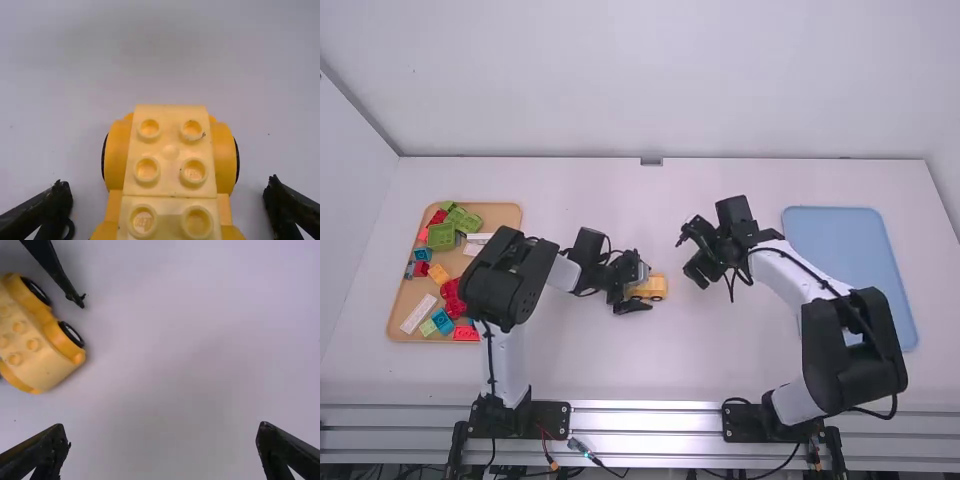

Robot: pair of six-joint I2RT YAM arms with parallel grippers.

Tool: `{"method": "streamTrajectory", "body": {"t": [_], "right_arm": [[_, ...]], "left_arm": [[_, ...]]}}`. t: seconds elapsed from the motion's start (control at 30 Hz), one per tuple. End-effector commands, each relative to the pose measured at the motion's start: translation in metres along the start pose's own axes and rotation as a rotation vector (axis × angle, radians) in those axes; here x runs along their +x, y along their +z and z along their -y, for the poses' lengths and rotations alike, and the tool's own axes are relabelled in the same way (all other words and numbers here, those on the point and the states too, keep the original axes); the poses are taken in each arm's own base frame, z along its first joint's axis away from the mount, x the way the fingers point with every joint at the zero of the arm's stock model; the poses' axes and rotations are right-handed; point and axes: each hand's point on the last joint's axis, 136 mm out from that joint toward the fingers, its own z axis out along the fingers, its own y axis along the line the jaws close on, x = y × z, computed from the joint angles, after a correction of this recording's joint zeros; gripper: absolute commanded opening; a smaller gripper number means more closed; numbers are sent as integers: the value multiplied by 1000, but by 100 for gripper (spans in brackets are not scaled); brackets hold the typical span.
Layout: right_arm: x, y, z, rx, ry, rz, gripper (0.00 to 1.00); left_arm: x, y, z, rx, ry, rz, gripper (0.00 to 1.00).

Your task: Assemble lego blocks to make yellow taxi

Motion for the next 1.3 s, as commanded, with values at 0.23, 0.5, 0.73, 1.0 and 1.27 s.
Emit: {"method": "streamTrajectory", "body": {"t": [0.23, 0.5, 0.73, 1.0, 1.27], "right_arm": [[-4, -4, 3, 21, 14, 0, 99], [-3, -4, 3, 21, 14, 1, 99], [-2, -4, 5, 25, 20, 0, 99], [-6, -4, 8, 35, 17, 16, 99], [-13, -4, 8, 47, 1, 37, 99]], "left_arm": [[7, -21, -10, -92, -74, -154, 99], [-17, -55, -16, -154, -79, -177, 99], [-23, -113, -21, -271, -231, -237, 99], [3, -248, -74, -892, -709, -278, 99], [63, -367, -72, -1517, -1149, -271, 99]]}}
